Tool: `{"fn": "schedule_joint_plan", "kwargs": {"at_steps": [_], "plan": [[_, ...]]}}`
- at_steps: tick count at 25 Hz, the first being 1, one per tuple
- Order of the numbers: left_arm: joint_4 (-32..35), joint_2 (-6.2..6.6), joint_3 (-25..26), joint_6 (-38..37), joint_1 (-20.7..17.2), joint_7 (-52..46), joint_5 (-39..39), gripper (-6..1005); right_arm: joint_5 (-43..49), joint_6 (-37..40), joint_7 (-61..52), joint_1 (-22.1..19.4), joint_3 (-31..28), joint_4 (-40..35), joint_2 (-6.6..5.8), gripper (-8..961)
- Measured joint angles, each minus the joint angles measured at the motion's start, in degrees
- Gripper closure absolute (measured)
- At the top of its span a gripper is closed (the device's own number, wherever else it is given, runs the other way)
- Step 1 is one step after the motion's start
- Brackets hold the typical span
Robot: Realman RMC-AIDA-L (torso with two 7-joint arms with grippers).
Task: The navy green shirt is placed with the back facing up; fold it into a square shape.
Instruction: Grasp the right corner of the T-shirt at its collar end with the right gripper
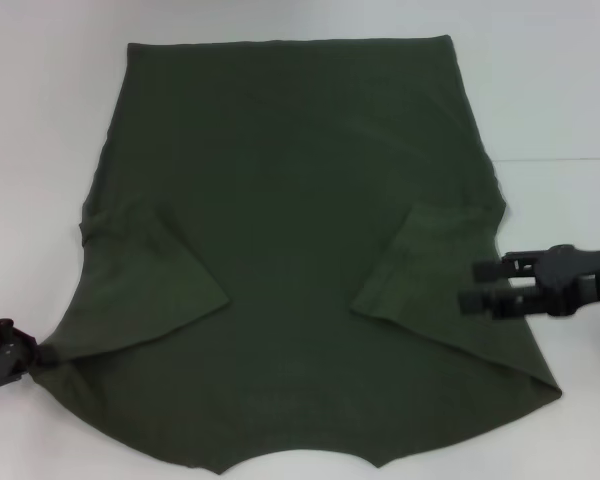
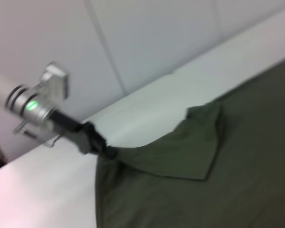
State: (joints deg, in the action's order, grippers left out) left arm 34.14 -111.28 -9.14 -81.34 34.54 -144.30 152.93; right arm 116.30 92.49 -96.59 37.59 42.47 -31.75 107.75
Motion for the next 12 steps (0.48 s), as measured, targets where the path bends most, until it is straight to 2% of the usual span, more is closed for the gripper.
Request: {"fn": "schedule_joint_plan", "kwargs": {"at_steps": [6,12], "plan": [[0.1,0.01,0.0,0.7,-0.1,0.2,0.0,997,5.7,-7.3,-23.8,2.0,-0.1,0.8,-2.47,133],[0.0,-0.06,0.0,1.9,0.0,0.3,0.0,997,10.9,-8.2,-37.4,2.1,0.1,2.1,-3.7,135]]}}
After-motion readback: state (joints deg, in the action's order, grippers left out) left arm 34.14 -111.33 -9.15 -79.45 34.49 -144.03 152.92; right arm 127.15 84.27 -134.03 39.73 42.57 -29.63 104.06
